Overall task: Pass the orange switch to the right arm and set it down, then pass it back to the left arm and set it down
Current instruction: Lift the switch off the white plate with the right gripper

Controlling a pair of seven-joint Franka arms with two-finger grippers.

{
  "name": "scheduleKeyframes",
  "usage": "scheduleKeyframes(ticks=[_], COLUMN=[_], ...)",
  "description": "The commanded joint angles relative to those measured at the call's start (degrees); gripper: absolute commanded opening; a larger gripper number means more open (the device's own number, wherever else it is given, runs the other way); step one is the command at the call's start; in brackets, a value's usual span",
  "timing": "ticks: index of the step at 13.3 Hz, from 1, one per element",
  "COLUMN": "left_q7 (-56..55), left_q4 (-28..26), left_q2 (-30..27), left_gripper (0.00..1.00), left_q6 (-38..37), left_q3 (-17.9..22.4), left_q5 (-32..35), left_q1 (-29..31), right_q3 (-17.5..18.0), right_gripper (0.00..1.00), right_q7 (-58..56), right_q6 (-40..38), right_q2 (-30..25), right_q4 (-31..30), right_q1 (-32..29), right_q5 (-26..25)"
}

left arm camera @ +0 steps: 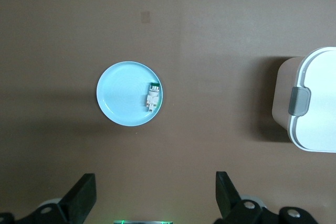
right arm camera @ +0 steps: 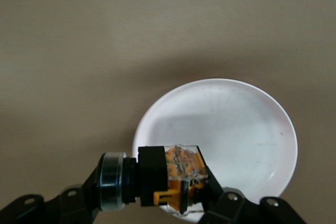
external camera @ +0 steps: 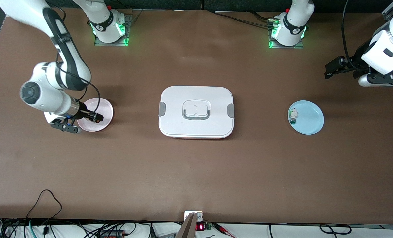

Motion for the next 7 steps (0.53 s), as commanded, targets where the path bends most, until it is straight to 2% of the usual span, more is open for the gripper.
scheduleKeyframes(ticks=[1, 4, 7], left_q7=[1.64, 1.55, 1.64], left_q4=[0.13, 0.13, 0.04], left_q2=[-0.12, -0.12, -0.12], left_gripper=[1.0, 1.0, 1.0], left_q6=[0.38, 0.38, 0.46], left_q3=[-0.07, -0.07, -0.07], left_q5=[-0.82, -0.82, -0.82], left_q1=[0.39, 0.31, 0.39], right_q3=[2.76, 4.34, 8.03], right_gripper=[0.36, 0.35, 0.35], right_q7=[-4.69, -8.12, -13.22], right_q6=[-12.06, -19.81, -21.59], right_q2=[-1.45, -2.85, -3.65], right_q4=[9.98, 18.52, 24.77], right_q1=[-0.39, -0.39, -0.39], right_q5=[0.76, 0.85, 0.5])
